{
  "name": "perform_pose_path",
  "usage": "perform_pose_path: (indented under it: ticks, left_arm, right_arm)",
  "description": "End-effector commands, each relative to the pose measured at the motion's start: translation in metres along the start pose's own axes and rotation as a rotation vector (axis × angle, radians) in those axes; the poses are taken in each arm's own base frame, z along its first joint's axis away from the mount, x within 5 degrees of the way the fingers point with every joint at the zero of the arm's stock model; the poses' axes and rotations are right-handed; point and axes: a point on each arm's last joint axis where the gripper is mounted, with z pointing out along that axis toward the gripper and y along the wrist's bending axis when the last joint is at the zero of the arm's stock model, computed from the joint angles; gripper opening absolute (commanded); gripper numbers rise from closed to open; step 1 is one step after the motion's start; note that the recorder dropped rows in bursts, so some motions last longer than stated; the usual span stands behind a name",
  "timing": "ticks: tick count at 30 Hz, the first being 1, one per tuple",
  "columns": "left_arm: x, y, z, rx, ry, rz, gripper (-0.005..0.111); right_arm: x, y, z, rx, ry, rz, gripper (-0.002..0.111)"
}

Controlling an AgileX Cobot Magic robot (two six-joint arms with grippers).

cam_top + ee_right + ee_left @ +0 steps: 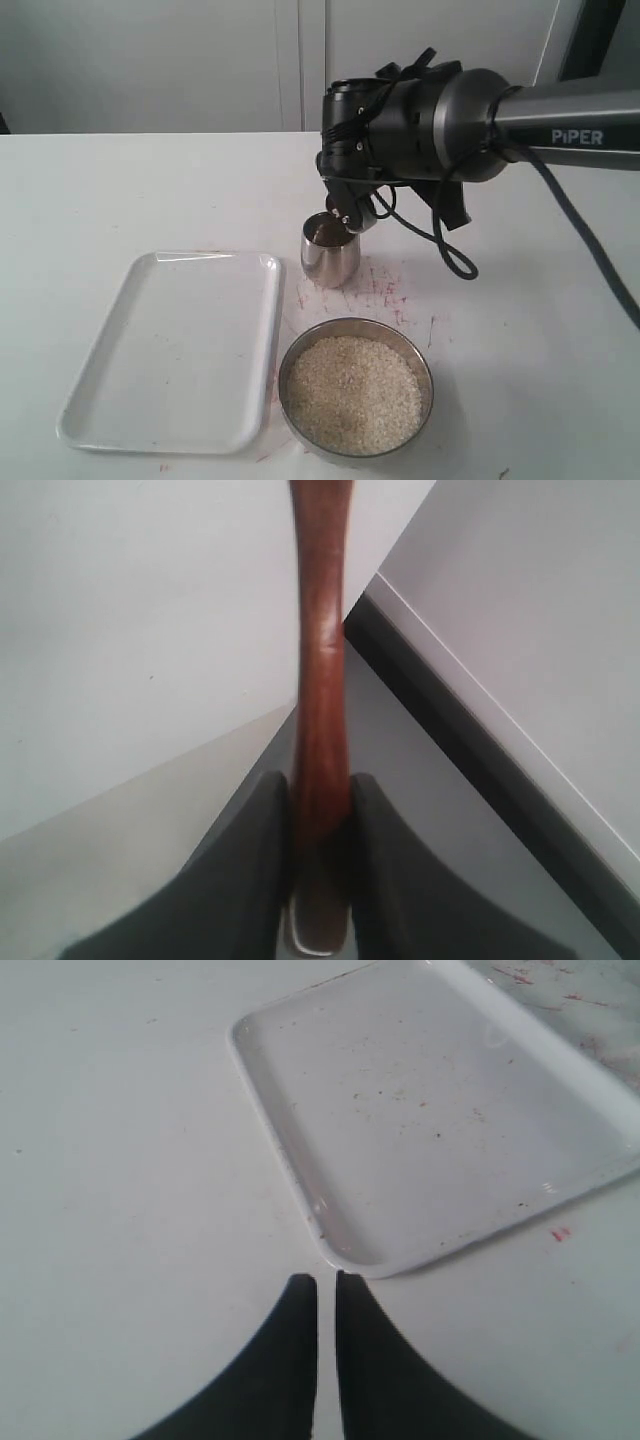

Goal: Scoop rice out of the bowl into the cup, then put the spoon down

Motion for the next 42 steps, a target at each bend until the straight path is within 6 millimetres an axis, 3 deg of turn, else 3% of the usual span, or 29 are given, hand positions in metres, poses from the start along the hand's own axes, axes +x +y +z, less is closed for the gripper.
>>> perform_pose_path:
  ticks: [1, 6, 42]
  left_arm:
    - [0.0018, -0.0006, 0.0003, 0.003, 0.005, -0.007, 0.014]
    - [0.0018, -0.0006, 0.0003, 0.003, 0.005, -0.007, 0.014]
    - [0.0018, -0.0006, 0.0003, 0.003, 0.005, -0.007, 0.014]
  right_arm:
    - [0.0012, 0.0011, -0.0012, -0.003, 0.018, -0.004, 0.000]
    - [-0.0055, 0.0016, -0.0069, 0.003, -0.011, -0.007, 0.000]
    - [-0.0013, 0.0031, -0.0045, -0.018, 0.017, 0.001, 0.000]
